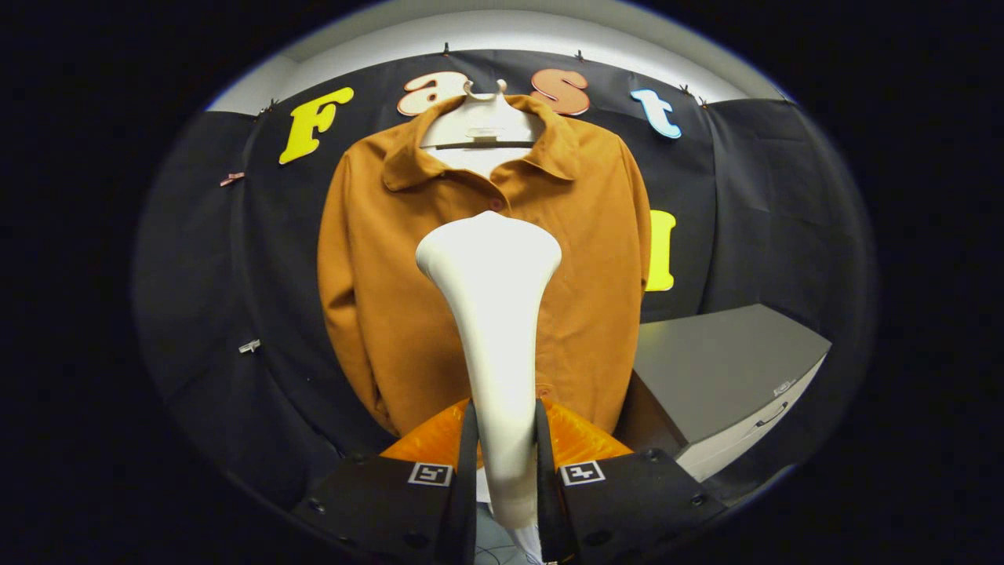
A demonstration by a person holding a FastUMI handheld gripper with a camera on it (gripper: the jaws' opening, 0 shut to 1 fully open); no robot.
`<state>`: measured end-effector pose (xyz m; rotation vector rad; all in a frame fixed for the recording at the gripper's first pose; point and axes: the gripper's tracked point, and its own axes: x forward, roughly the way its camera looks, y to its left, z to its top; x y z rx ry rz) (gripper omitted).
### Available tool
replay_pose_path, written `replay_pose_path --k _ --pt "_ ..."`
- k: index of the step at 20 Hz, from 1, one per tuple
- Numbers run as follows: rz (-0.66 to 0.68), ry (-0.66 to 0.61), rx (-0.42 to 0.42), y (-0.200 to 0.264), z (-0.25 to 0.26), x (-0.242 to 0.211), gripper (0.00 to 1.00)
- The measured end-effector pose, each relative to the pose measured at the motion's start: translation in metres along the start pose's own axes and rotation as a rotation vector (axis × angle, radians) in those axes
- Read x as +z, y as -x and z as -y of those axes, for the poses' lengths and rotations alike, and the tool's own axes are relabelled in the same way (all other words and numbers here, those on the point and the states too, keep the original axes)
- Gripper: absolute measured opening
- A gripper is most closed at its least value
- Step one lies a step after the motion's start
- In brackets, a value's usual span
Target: Iron the clothes twice with a garment steamer, once on the left side and once on the right side.
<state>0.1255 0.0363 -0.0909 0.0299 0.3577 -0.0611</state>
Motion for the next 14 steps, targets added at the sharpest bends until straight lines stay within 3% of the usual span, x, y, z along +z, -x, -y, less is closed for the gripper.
replay_pose_path --k 6,14 --pt "0.016 0.023 0.047 -0.016 -0.042 0.012 0.35" --pt "-0.063 0.037 0.016 -0.052 -0.049 -0.016 0.35"
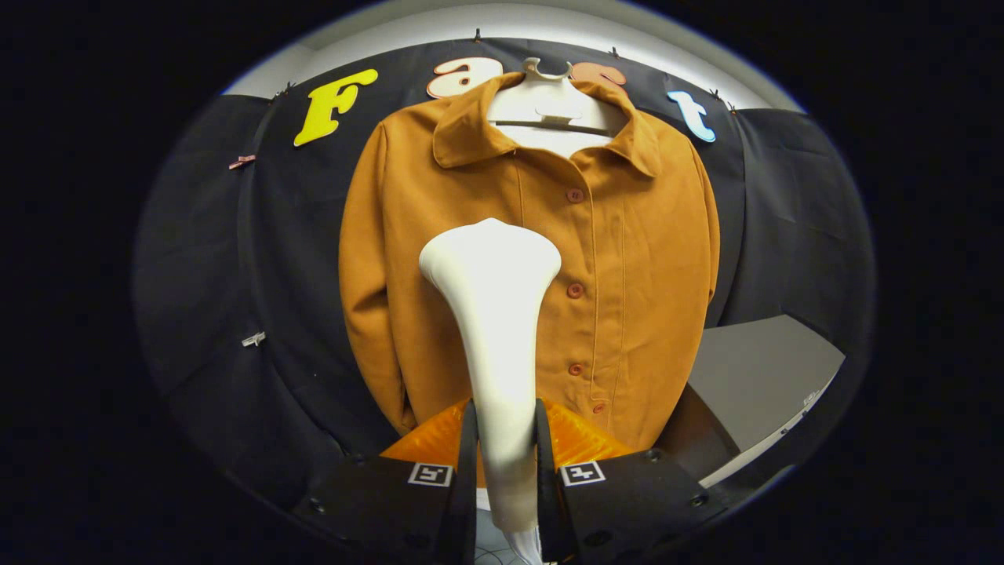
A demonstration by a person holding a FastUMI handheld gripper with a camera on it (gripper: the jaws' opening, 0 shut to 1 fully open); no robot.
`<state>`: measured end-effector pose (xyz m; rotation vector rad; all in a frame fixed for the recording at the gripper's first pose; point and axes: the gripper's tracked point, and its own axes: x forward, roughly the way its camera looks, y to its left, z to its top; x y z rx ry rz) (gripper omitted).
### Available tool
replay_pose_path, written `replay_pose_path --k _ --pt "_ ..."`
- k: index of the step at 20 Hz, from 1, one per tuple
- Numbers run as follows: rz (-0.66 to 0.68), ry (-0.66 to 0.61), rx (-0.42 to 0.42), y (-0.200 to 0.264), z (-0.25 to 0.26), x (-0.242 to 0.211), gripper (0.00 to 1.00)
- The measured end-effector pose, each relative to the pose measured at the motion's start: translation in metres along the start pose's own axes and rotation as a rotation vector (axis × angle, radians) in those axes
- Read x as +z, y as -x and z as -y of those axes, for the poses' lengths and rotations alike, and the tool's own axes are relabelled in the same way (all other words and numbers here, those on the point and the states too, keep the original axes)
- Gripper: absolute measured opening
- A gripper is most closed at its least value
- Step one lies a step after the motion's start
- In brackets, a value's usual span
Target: Iron the clothes twice with a garment steamer, once on the left side and once on the right side.
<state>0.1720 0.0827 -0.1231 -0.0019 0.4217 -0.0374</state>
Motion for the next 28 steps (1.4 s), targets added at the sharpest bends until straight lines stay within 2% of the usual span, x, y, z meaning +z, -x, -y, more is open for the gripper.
replay_pose_path --k 20,28 --pt "-0.258 0.029 -0.004 -0.034 0.0 -0.124 0.35" --pt "-0.353 0.011 -0.003 -0.034 0.012 -0.173 0.35"
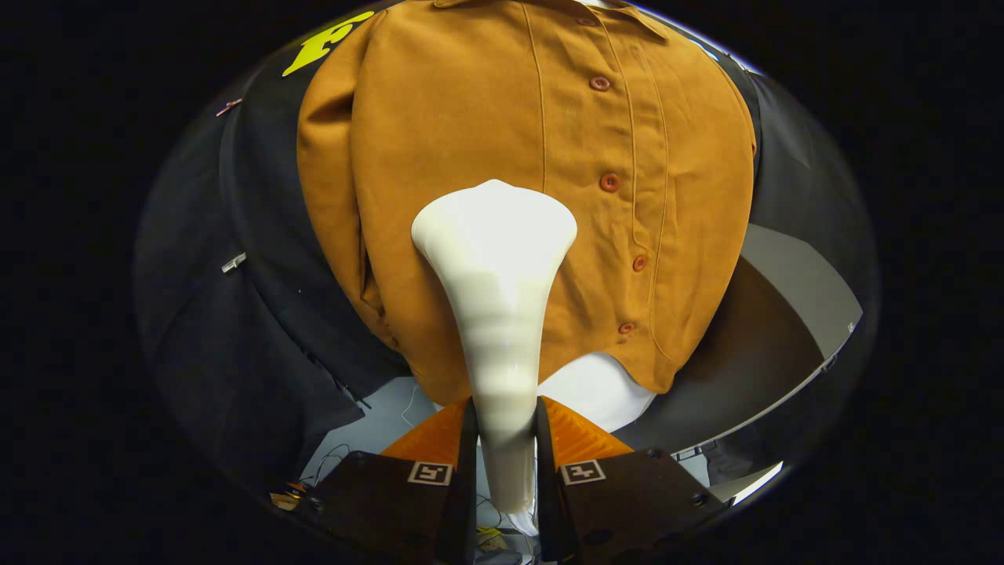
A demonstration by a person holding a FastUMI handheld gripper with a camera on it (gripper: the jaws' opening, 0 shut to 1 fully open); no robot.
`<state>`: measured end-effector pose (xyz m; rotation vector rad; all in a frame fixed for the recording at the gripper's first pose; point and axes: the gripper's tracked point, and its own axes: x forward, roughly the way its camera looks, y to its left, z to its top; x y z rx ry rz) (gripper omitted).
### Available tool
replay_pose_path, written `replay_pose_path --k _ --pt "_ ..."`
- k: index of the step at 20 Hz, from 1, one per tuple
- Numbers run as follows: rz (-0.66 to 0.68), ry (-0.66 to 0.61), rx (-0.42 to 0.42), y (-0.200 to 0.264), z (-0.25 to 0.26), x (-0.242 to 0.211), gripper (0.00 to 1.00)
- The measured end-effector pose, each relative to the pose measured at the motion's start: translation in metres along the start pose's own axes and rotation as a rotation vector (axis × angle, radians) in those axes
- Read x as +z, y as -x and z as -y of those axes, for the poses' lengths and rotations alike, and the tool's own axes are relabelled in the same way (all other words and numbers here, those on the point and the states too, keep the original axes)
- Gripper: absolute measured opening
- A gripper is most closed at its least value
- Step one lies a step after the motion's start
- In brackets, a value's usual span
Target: Iron the clothes twice with a garment steamer, once on the left side and once on the right side.
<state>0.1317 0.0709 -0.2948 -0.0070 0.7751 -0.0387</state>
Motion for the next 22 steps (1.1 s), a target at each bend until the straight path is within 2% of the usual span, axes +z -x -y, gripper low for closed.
replay_pose_path --k 7,11,16,22 --pt "-0.089 -0.008 0.004 -0.003 -0.002 -0.044 0.35" --pt "-0.09 -0.009 -0.003 0.013 0.004 -0.053 0.35" --pt "-0.001 -0.023 -0.006 0.049 0.015 -0.029 0.36" --pt "0.162 -0.058 -0.044 0.104 0.04 0.023 0.35"
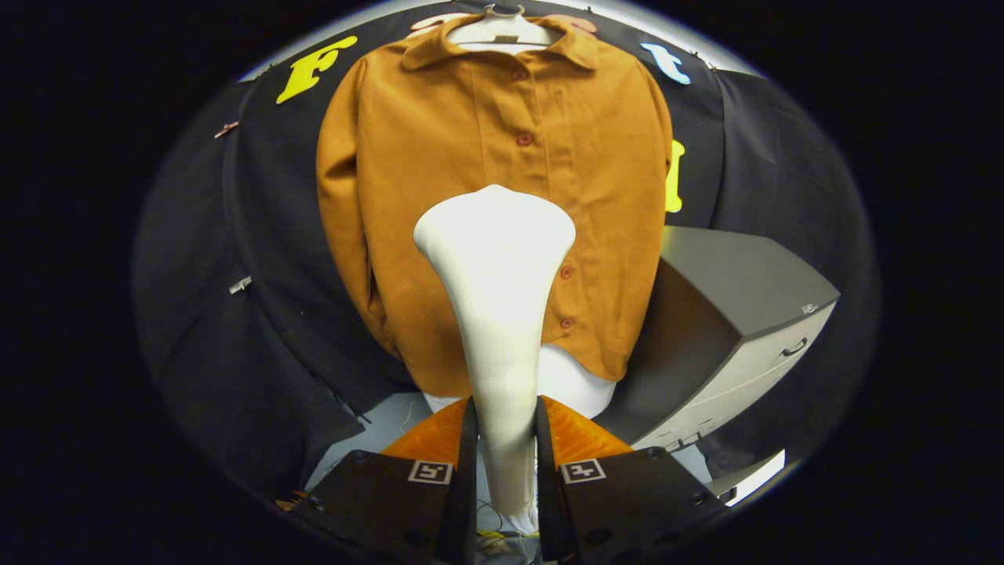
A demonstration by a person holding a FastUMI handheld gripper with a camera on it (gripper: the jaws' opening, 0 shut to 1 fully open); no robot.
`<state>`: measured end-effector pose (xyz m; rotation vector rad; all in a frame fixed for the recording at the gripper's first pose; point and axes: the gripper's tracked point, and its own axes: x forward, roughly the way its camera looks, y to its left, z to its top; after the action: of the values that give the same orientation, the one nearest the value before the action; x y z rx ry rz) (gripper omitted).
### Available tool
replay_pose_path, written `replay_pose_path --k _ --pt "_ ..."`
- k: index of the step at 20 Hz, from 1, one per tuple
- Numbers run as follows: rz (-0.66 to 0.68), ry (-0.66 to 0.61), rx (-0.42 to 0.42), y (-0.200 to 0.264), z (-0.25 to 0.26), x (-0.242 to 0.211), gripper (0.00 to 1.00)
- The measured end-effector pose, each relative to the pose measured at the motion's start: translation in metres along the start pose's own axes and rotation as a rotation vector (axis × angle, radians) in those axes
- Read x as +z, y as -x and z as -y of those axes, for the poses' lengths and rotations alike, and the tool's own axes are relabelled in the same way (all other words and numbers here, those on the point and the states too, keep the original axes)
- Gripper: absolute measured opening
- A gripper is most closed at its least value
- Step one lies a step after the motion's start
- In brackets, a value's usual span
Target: Iron the clothes twice with a garment steamer, once on the left side and once on the right side.
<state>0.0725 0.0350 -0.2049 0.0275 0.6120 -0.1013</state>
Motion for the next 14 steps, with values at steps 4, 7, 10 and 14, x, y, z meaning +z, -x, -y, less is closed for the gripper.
replay_pose_path --k 4,7,10,14 --pt "0.125 -0.009 -0.035 0.039 0.019 0.046 0.35" --pt "0.215 -0.006 -0.061 0.061 0.03 0.075 0.35" --pt "0.287 -0.014 -0.074 0.082 0.039 0.1 0.35" --pt "0.404 -0.028 -0.071 0.111 0.046 0.133 0.35"
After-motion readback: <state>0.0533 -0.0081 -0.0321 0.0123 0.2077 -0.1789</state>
